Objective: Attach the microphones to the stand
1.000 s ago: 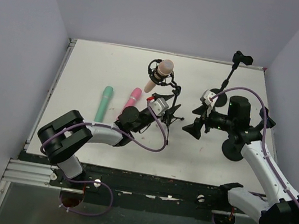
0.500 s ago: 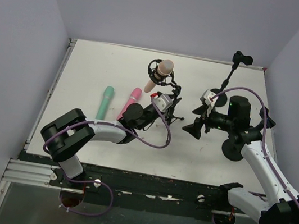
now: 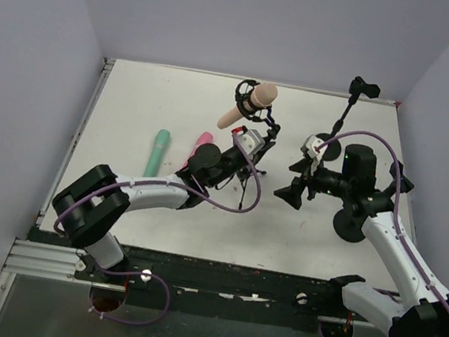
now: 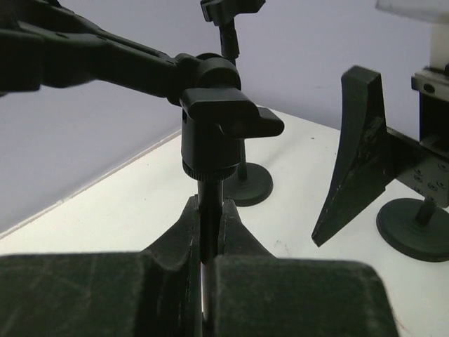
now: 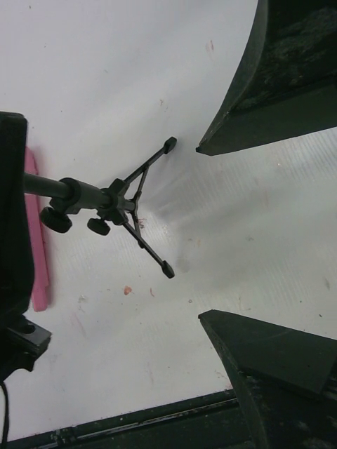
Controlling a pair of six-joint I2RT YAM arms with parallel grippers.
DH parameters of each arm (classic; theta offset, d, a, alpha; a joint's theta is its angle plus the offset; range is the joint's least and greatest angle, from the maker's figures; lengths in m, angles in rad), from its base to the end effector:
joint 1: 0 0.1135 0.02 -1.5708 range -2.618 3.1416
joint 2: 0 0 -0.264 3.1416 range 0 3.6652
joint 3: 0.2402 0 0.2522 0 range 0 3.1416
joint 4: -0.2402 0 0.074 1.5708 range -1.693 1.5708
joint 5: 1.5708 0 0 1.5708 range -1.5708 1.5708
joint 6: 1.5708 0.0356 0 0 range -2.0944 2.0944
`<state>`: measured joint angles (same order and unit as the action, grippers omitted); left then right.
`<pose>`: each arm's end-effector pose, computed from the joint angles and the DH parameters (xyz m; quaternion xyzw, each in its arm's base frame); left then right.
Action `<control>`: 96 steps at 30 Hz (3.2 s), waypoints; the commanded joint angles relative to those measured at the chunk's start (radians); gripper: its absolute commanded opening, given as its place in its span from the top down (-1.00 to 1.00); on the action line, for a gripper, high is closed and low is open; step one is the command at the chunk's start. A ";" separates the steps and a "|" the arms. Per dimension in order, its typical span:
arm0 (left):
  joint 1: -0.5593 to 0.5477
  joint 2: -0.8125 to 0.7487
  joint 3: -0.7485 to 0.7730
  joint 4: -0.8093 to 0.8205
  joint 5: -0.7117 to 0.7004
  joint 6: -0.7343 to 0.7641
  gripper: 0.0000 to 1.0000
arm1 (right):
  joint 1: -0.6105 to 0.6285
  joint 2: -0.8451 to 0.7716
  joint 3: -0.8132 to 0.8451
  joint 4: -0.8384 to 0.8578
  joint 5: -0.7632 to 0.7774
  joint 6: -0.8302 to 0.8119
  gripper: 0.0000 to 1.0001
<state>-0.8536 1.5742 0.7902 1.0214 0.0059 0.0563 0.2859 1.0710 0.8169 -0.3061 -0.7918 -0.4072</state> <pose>0.2254 -0.2588 0.2728 0.2738 0.5545 -0.3067 0.7235 0.2131 0.0890 0.2891 -0.4498 0.6959 0.3098 0.4663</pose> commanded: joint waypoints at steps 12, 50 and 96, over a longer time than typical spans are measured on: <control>0.364 -0.212 0.241 -0.328 0.284 -0.095 1.00 | -0.005 -0.019 0.028 0.009 0.017 0.005 -0.99; 1.090 0.214 0.348 -0.004 0.433 -0.164 0.75 | -0.016 0.099 0.060 -0.064 -0.029 -0.027 -0.99; 1.110 -0.646 -0.046 -0.823 0.328 -0.434 -0.97 | -0.027 0.003 0.073 -0.125 -0.127 -0.077 -0.99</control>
<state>0.2497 1.0702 0.7033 0.5541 0.3107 -0.2657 0.2642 1.0855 0.8471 -0.3676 -0.8677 -0.4461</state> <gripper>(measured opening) 0.988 0.997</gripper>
